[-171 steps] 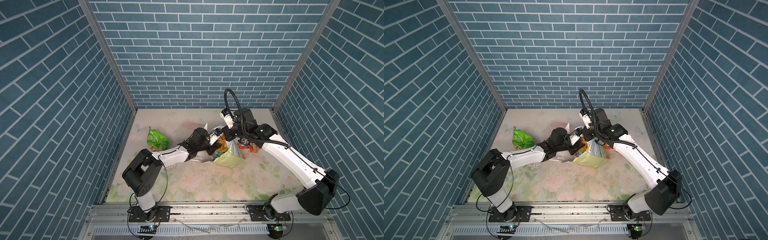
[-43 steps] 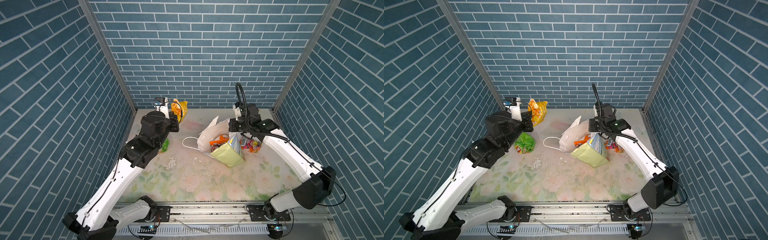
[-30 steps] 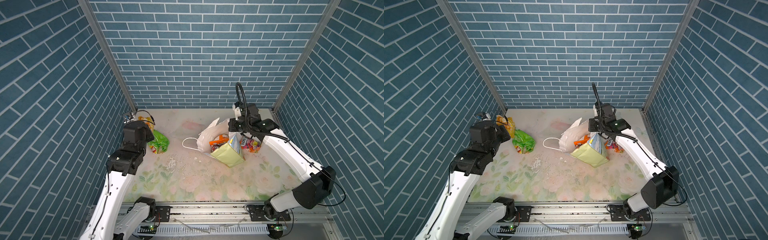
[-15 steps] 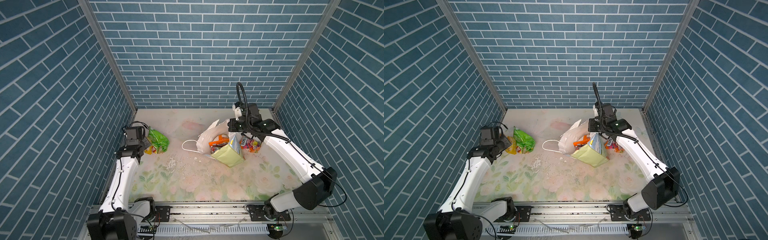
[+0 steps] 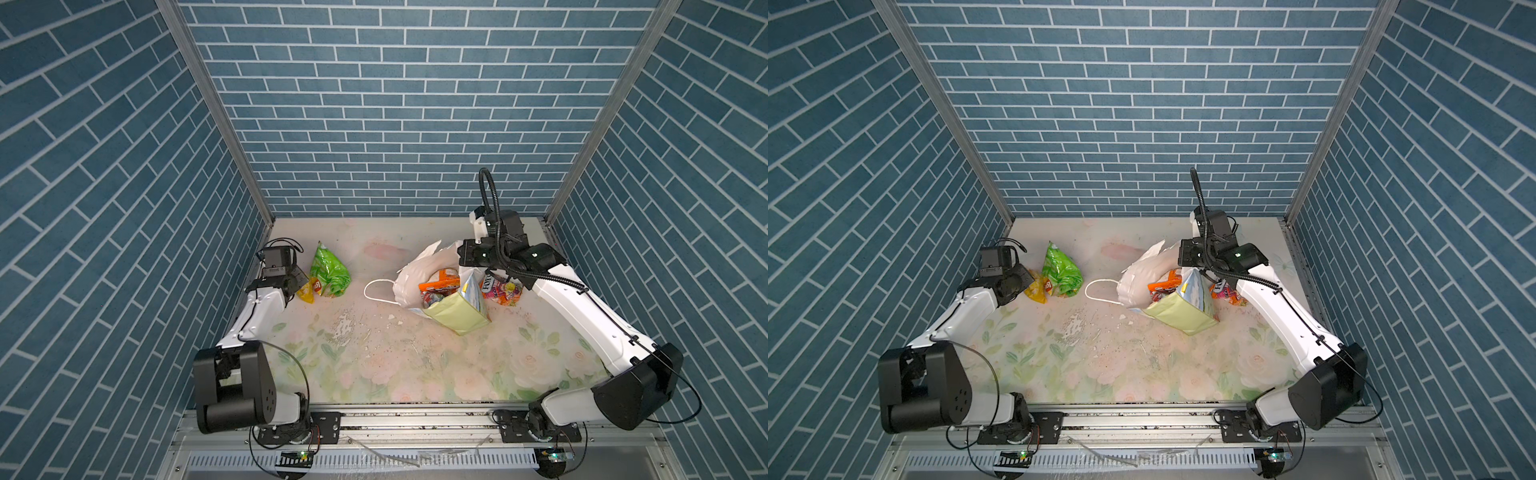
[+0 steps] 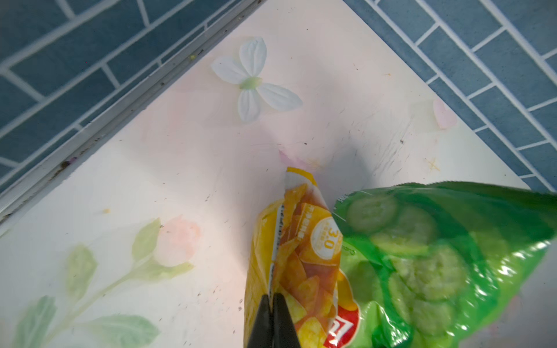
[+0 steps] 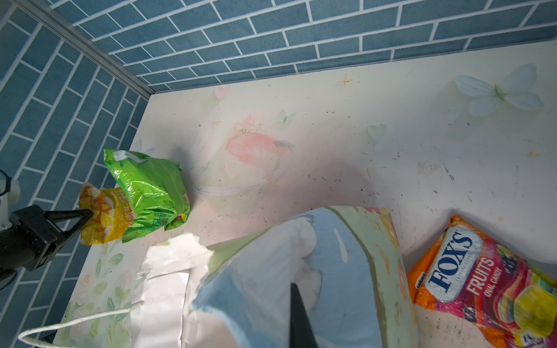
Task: Take the snacks out of the paper bag
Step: Place the snack at the middle-left of the table.
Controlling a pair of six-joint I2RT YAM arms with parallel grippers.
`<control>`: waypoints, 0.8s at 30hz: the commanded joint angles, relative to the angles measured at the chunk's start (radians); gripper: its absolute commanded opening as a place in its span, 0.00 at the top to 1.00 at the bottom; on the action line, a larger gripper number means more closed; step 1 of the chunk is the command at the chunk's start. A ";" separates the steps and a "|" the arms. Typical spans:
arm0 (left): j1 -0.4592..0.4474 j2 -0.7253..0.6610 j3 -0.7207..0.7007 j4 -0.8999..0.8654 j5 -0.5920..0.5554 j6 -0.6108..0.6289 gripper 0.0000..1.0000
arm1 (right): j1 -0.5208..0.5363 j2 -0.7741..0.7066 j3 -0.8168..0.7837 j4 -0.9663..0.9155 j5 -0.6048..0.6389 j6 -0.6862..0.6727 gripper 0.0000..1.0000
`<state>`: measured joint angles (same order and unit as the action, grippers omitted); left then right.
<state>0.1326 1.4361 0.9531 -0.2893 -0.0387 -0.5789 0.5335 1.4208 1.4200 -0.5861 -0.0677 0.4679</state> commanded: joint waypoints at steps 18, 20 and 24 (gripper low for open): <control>-0.082 -0.309 0.034 -0.036 0.123 0.086 0.14 | -0.005 0.001 0.105 -0.066 0.059 -0.089 1.00; -0.088 -0.353 0.029 -0.052 0.133 0.086 0.14 | -0.004 0.008 0.129 -0.094 0.070 -0.106 1.00; -0.127 -0.411 0.036 -0.075 0.145 0.081 0.13 | -0.005 0.039 0.200 -0.157 0.057 -0.144 1.00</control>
<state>0.0330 1.0477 0.9958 -0.3084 0.0917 -0.5140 0.5316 1.4548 1.5394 -0.7502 -0.0219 0.3824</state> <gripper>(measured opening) 0.864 0.052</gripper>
